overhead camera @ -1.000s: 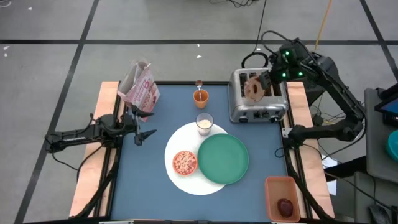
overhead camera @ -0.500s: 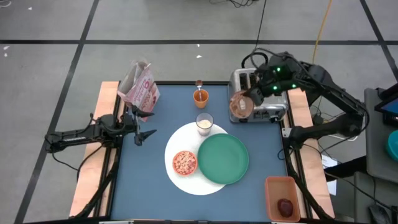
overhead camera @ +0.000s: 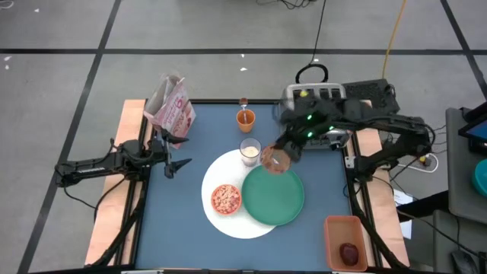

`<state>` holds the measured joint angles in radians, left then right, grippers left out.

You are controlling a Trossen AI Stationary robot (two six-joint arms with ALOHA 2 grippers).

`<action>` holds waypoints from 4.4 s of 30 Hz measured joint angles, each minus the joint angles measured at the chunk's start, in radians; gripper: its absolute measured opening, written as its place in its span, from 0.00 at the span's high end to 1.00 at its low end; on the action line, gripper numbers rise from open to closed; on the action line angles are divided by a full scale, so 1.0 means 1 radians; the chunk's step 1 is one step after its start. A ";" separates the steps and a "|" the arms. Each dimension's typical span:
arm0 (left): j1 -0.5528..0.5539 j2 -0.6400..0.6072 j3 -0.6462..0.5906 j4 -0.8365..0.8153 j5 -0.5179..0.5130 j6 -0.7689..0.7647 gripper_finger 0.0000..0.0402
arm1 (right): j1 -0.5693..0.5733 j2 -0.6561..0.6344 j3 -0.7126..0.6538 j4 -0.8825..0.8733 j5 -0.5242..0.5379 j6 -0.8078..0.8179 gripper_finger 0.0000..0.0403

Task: Arrange a breakfast setting
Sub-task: Put the brown toasted bagel on the green plate, then put the red apple on the green plate beside the toasted bagel

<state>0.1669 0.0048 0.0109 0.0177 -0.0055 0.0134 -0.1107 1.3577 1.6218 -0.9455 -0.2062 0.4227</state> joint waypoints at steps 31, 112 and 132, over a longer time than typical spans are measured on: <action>0.000 0.000 0.000 0.000 0.000 0.004 0.02 | 0.193 0.475 -0.001 0.110 -0.140 -0.196 0.83; 0.000 0.001 0.000 -0.008 0.001 -0.003 0.02 | 0.187 0.580 -0.001 0.054 -0.031 -0.323 0.52; 0.000 0.002 0.000 -0.010 0.009 -0.008 0.02 | 0.464 0.237 0.000 -0.153 0.111 0.048 0.52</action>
<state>0.1665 0.0067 0.0109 0.0074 0.0032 0.0051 0.3533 1.5946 1.6215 -1.0984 -0.0949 0.4702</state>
